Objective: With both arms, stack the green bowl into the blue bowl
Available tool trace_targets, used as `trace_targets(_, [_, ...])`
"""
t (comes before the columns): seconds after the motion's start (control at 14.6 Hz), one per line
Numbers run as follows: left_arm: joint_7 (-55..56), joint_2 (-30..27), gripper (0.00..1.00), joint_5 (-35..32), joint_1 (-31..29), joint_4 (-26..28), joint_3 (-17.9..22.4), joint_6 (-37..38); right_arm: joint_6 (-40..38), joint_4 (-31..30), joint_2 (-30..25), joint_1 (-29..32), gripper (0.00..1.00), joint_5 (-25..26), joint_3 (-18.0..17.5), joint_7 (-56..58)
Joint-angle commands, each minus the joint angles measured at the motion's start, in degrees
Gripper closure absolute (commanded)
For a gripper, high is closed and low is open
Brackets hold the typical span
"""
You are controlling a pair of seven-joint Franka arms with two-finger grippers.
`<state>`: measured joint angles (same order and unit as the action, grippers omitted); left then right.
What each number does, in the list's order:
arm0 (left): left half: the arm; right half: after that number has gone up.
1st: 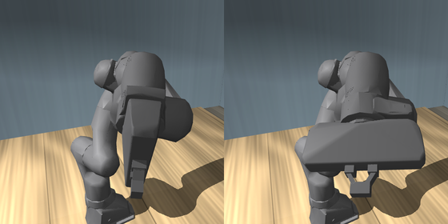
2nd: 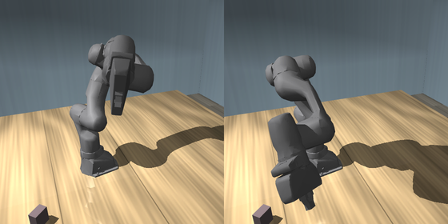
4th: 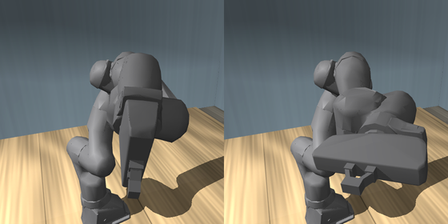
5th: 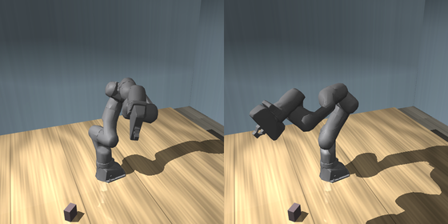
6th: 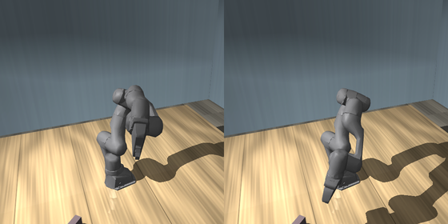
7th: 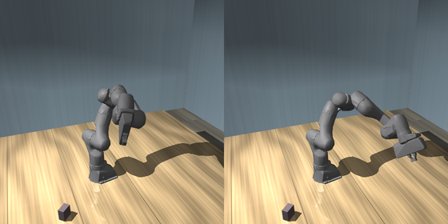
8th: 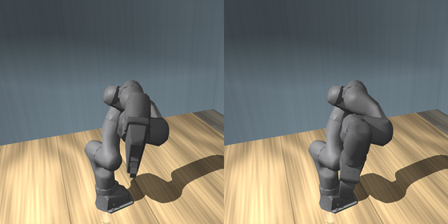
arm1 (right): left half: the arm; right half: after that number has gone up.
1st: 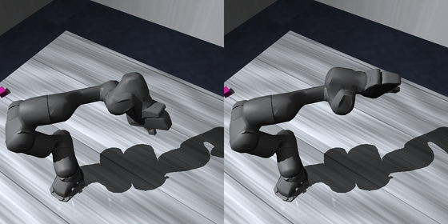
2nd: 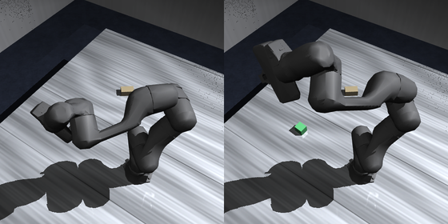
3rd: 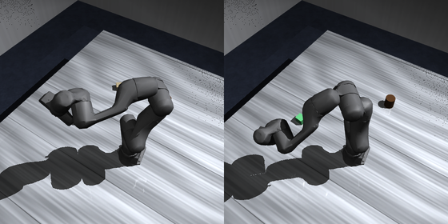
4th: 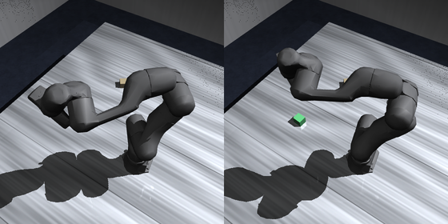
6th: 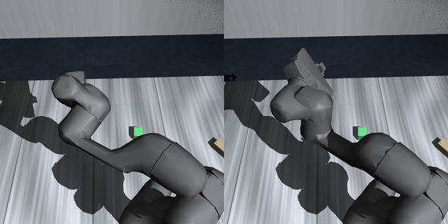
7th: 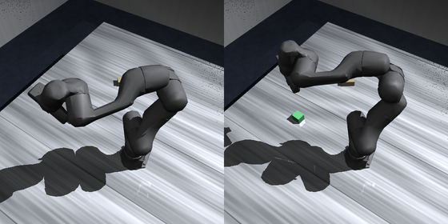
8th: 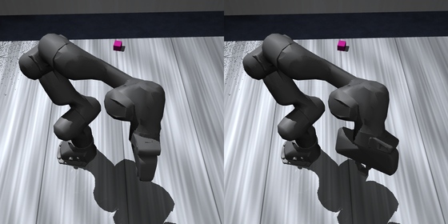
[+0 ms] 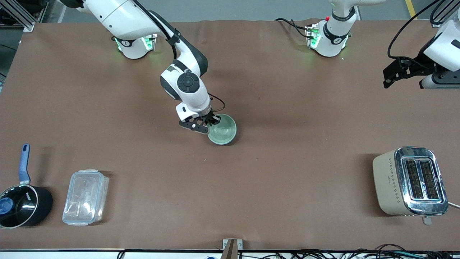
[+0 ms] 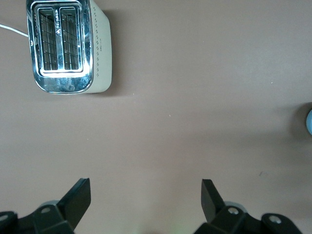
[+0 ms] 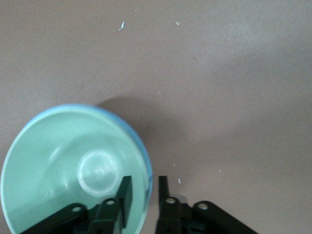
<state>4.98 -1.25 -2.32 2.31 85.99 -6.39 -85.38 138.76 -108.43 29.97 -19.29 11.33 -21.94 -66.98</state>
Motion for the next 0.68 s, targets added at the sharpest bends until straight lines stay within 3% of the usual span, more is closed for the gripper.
trace_targets(0.0, [-0.76, -0.68, 0.0, 1.08, 0.06, 0.49, 0.23, -0.58, -1.46, -0.02, -2.71, 1.98, 0.0, 1.06, -0.82, -0.88])
trace_targets(0.27, [-0.67, -0.59, 0.0, 1.08, 0.06, 0.49, 0.23, -0.58, -16.91, -0.11, -17.19, 7.05, 0.0, 1.41, -0.73, 1.66])
trace_targets(0.48, [-0.67, -0.5, 0.0, 1.08, 0.15, 0.49, 0.23, -0.66, -23.69, -0.03, -26.43, 14.43, 0.0, 1.24, 0.06, 13.84])
trace_targets(0.62, [-0.67, -0.68, 0.0, 1.08, 0.15, 0.58, 0.23, -0.58, -26.51, 0.24, -31.44, 14.81, 0.0, -0.69, 8.1, 24.65])
